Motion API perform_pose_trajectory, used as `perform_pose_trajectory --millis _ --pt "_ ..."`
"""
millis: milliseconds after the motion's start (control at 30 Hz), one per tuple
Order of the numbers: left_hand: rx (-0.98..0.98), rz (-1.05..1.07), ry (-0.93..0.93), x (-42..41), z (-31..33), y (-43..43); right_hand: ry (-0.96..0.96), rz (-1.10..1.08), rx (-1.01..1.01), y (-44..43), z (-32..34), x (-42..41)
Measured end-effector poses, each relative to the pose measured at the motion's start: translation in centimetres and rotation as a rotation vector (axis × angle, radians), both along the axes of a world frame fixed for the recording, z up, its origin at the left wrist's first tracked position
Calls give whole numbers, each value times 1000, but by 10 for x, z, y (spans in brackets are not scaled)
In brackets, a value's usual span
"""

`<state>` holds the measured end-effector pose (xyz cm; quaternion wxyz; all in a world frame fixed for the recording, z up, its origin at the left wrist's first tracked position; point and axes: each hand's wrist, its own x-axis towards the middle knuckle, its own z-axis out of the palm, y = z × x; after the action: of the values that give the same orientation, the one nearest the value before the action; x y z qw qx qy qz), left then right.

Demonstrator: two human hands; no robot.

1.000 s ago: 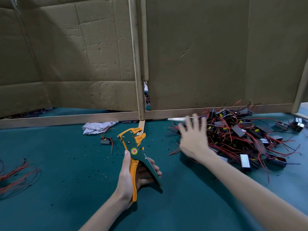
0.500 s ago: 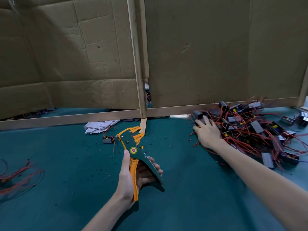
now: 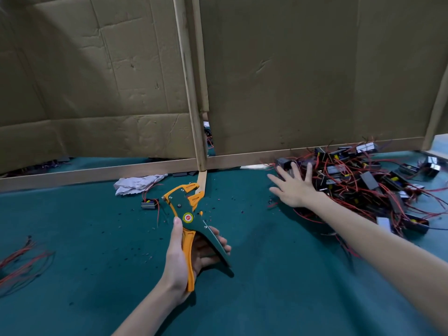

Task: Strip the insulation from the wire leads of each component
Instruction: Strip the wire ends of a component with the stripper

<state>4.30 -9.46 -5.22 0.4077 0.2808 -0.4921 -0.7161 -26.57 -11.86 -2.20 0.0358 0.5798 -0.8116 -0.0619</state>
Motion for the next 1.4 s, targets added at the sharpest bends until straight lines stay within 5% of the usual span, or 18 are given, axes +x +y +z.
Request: perform_pose_trajectory --millis 100,233,367,867,1000,1100,1167,1233,1300,1400 --pt "16 -5 2 -1 2 0 -120 319 -132 38 11 4" --pt "25 10 6 -1 4 2 25 655 -364 125 14 -16" --pt "27 9 23 -2 4 4 212 622 -270 173 -3 -50" --pt "22 8 9 0 6 6 246 465 -192 76 -16 -34" --pt "38 10 9 -1 7 5 -86 589 -644 102 -7 -8" --pt "42 9 9 -1 7 6 14 177 -957 103 13 -34" --pt "41 15 10 -1 8 6 -46 -282 -811 96 26 -68" --pt "37 24 3 -1 7 6 -331 -547 -646 88 30 -92" --pt "34 31 1 -1 7 5 -475 -587 -594 77 29 -102" --pt "24 33 -12 -1 5 4 -415 -472 -559 55 25 -85"
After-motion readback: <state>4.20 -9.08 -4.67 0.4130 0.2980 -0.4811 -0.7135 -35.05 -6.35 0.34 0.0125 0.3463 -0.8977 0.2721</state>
